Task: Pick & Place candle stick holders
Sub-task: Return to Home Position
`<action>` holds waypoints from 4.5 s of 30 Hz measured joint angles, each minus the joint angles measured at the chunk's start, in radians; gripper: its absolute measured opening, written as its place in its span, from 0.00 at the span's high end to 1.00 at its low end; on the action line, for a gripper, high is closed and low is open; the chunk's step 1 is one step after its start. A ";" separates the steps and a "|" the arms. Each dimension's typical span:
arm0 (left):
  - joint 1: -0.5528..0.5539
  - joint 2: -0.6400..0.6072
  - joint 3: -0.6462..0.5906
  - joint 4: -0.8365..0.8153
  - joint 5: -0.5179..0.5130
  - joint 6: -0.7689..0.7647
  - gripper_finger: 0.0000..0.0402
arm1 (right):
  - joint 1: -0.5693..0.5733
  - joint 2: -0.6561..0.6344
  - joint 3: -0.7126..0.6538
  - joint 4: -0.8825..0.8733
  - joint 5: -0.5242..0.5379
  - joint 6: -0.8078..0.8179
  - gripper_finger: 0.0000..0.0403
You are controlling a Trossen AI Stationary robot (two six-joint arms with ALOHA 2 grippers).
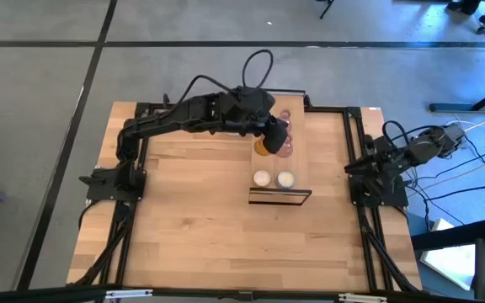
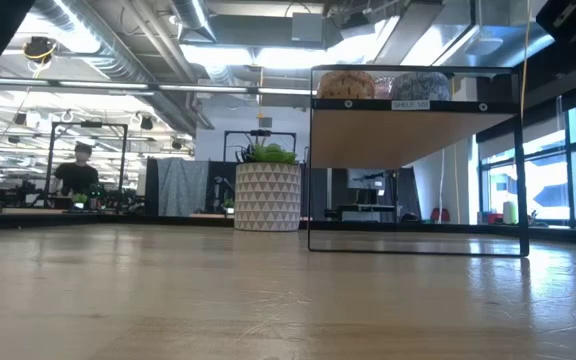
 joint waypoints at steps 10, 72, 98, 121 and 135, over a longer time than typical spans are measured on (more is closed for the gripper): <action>-0.038 0.042 0.000 0.009 -0.085 -0.051 1.00 | 0.000 -0.292 -0.292 0.289 -0.131 0.037 0.95; -0.031 0.108 0.000 0.002 0.013 -0.007 1.00 | -0.003 -0.332 -0.789 0.878 -0.123 -0.019 0.99; -0.056 0.070 0.002 -0.017 0.124 0.221 1.00 | -0.528 -0.277 -0.855 0.898 -0.287 -0.151 1.00; -0.054 0.064 0.002 -0.053 0.121 0.264 1.00 | -0.525 -0.335 -0.736 0.632 -0.307 -0.202 1.00; -0.054 0.064 0.001 -0.054 0.115 0.238 1.00 | -0.524 -0.333 -0.869 0.936 -0.309 -0.177 1.00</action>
